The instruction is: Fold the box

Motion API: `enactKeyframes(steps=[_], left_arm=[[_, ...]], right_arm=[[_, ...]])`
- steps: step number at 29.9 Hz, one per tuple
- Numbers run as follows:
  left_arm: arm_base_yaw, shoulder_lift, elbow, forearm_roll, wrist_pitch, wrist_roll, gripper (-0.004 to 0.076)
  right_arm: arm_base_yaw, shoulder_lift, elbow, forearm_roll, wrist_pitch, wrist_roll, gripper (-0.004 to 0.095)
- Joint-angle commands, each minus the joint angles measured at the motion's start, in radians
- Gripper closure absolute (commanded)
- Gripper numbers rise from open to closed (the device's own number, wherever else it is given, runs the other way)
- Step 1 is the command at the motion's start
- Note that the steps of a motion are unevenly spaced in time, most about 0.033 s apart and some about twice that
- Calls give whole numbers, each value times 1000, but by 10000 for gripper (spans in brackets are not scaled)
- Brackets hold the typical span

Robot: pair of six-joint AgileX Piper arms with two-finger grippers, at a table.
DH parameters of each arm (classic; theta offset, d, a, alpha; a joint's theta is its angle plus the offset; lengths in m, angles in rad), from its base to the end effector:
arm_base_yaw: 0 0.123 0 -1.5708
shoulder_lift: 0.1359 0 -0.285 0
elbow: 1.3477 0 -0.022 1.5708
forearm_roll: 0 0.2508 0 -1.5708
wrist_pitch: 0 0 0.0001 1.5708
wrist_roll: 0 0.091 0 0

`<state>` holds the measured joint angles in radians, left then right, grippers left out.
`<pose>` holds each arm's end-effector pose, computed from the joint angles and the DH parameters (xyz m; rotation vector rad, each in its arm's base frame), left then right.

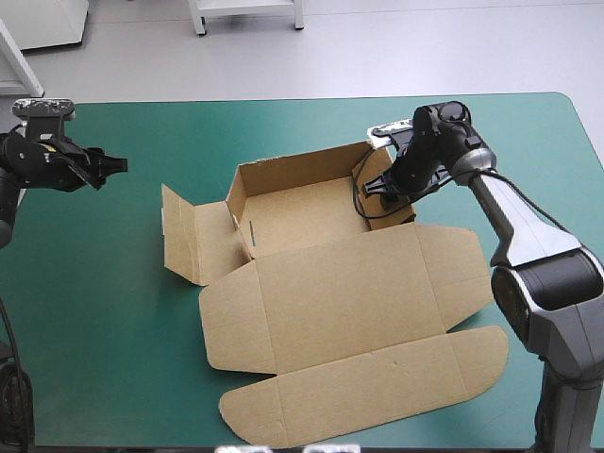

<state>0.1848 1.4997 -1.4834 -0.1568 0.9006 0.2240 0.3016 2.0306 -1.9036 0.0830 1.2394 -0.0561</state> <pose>0.3248 0.0494 0.3808 -0.0126 2.3864 0.0000 0.4156 0.1368 0.2840 -0.4866 2.8159 0.1683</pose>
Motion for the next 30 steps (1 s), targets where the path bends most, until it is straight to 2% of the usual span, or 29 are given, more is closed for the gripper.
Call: enactKeyframes(steps=[1, 9, 11, 12, 15, 16, 18, 24, 30], left_arm=[[1, -35, -34, -16, -39, 0, 353], [1, -35, -34, -16, -34, 8, 353], [1, -35, -34, -16, -32, 8, 353], [1, -35, -34, -16, -32, 8, 353], [1, -35, -34, -16, -27, 2, 353], [1, -35, -34, -16, -23, 2, 353], [1, -35, -34, -16, -22, 2, 353], [1, -35, -34, -16, -24, 2, 356], [1, -33, -30, -20, -50, 2, 401]], right_arm=[[0, -42, -19, 4, 7, 7, 368], [0, -16, -19, 11, 7, 13, 369], [0, -15, -19, 12, 7, 26, 415], [0, -15, -21, 12, 7, 31, 467], [0, -15, -21, 8, 7, 18, 794], [0, -17, -21, 4, 7, 11, 932], [0, -21, -21, 4, 7, 13, 899], [-8, -62, -24, -37, 7, 6, 903], [-108, -164, -24, 0, 7, -3, 905]])
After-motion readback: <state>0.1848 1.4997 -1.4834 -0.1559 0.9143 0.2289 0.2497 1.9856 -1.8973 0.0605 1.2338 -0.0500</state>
